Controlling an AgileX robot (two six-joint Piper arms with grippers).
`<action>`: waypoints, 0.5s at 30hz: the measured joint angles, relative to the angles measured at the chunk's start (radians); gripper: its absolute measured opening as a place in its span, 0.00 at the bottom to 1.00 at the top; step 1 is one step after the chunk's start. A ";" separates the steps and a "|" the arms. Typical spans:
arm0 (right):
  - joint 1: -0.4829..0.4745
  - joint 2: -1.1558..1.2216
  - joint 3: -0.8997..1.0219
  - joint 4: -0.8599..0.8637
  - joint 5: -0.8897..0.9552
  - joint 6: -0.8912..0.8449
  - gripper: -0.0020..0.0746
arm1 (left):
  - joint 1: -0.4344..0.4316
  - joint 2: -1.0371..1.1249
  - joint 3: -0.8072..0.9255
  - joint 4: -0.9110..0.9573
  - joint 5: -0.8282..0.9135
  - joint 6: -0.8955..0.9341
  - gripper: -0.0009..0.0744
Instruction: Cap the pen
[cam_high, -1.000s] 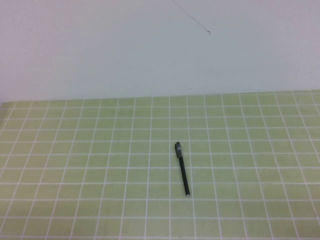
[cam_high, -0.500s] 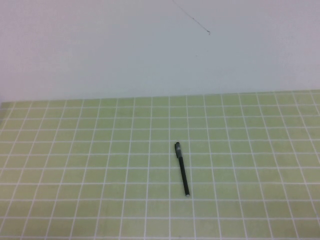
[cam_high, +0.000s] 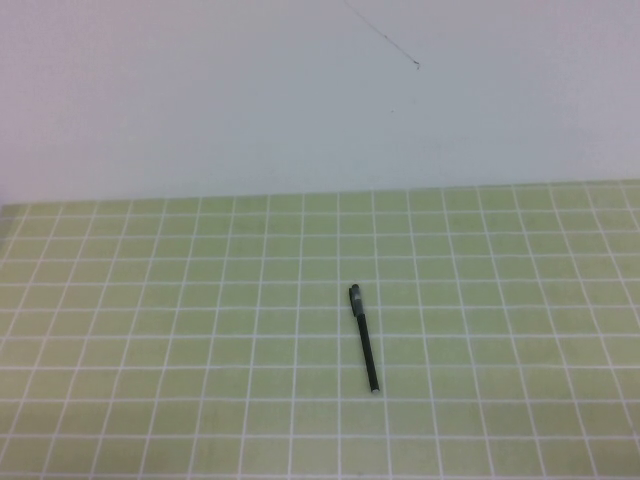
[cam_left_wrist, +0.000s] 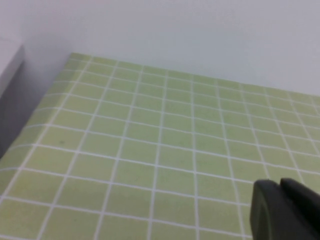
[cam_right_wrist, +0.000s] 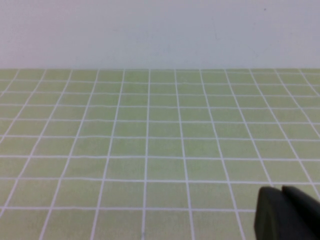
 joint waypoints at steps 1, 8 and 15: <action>0.000 0.000 0.000 0.000 0.000 0.000 0.02 | -0.012 0.000 0.000 0.000 0.000 0.000 0.01; 0.000 0.000 0.000 0.000 0.000 0.000 0.02 | -0.070 0.000 0.000 0.000 0.000 0.000 0.01; 0.000 0.002 0.000 0.000 0.000 0.000 0.02 | -0.070 0.000 0.000 0.000 0.000 0.000 0.01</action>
